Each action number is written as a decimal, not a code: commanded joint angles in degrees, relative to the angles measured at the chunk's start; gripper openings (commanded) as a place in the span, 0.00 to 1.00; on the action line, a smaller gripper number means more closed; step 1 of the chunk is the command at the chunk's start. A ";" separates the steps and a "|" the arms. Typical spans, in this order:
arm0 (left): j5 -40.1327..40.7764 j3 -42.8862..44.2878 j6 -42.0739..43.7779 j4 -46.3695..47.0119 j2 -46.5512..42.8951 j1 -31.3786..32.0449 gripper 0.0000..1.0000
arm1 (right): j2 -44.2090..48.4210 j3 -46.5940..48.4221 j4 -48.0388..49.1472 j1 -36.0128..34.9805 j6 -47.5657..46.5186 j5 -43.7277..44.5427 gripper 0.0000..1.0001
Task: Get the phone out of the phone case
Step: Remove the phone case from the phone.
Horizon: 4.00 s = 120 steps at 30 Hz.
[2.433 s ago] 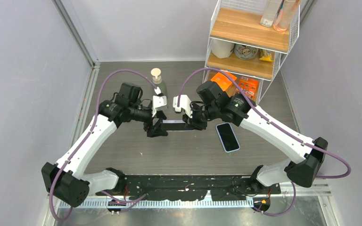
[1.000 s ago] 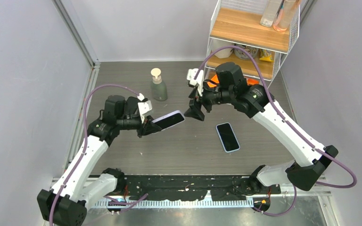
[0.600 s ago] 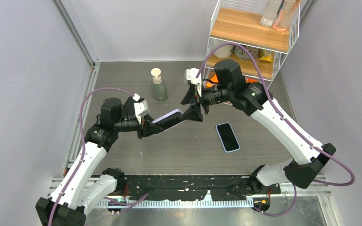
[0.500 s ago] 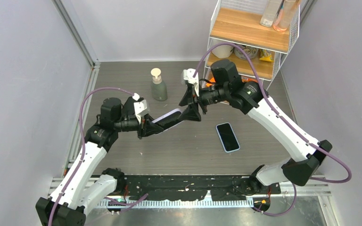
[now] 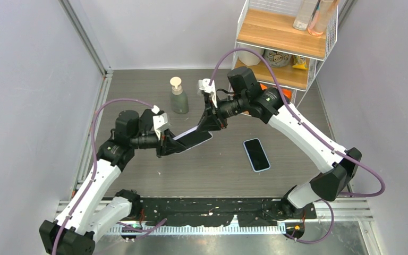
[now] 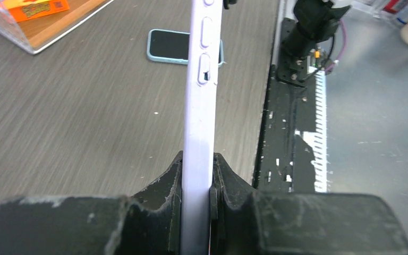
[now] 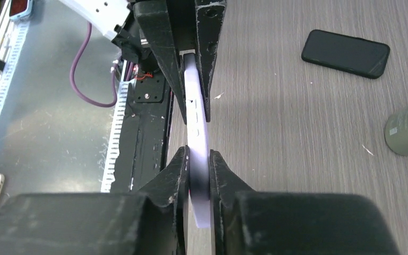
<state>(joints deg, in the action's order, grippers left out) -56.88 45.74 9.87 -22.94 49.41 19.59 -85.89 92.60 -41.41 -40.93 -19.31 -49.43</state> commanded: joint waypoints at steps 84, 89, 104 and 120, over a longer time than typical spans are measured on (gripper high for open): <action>49.74 6.35 33.77 -15.68 -3.99 27.38 0.00 | -6.83 3.84 -5.61 6.13 2.95 -0.09 0.31; 44.26 7.25 30.70 -15.76 -4.07 23.49 0.00 | -0.63 1.86 -5.33 6.37 1.35 4.69 0.66; 15.14 14.45 10.11 -11.11 -1.67 11.39 0.00 | 19.33 -16.21 8.73 6.56 1.08 6.96 0.91; 3.82 11.84 0.33 -0.91 0.88 11.34 0.00 | 15.47 -12.55 4.80 6.30 -3.09 -3.67 0.62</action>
<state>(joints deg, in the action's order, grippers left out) -49.01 57.34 12.03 -30.44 51.13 31.14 -70.28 77.87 -36.75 -34.39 -20.58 -50.41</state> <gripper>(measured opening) 0.195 0.674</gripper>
